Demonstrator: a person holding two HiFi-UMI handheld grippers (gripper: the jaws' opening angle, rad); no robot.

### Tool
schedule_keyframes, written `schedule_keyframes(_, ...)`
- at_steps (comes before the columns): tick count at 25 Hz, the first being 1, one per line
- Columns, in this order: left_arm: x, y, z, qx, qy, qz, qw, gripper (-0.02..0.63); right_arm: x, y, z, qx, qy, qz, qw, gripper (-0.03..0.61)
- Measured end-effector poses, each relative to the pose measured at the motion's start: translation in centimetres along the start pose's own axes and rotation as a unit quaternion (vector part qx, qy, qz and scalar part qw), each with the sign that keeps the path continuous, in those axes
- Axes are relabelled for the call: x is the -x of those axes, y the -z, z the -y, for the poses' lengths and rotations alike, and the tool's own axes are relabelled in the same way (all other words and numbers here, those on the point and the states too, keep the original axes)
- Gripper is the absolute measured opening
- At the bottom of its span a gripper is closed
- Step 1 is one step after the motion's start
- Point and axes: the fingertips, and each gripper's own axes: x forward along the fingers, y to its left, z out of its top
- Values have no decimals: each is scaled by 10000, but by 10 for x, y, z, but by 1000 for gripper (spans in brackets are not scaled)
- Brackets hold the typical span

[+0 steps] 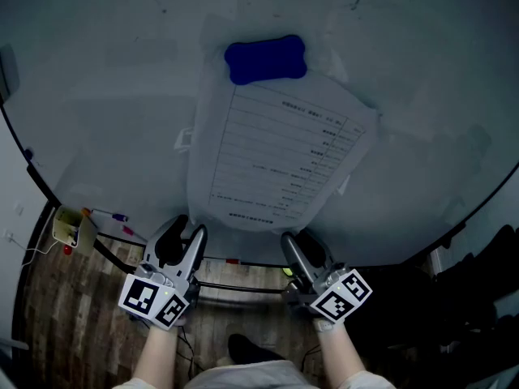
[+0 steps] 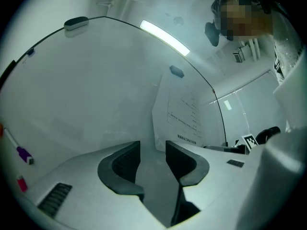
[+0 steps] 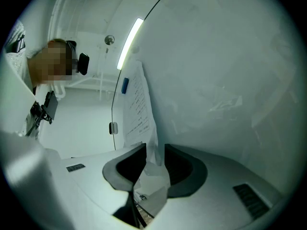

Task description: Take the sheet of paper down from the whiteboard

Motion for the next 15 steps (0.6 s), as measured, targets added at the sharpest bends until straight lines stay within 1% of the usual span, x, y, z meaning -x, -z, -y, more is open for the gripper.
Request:
schedule_keyframes(1, -2, -1, 0, -5, 17, -6, 10000, 166, 0, 0, 0, 3, -6, 12, 10000, 126)
schedule_keyframes(4, -5, -3, 2, -11, 98, -27, 9999, 156, 1, -3, -1, 13, -11, 86, 10000, 85)
schedule_keyframes(5, -6, -3, 2, -29, 88, -15, 10000, 136, 1, -3, -1, 25, -12, 102, 9999, 67)
schedule_keyframes(7, -6, -5, 2, -54, 38, 42, 10000, 26, 2, -4, -1, 57, -15, 120, 9999, 49)
schedule_keyframes(15, -7, -3, 4, 112, 176, 83, 9997, 15, 6, -6, -1, 42, -2, 178, 9998, 35)
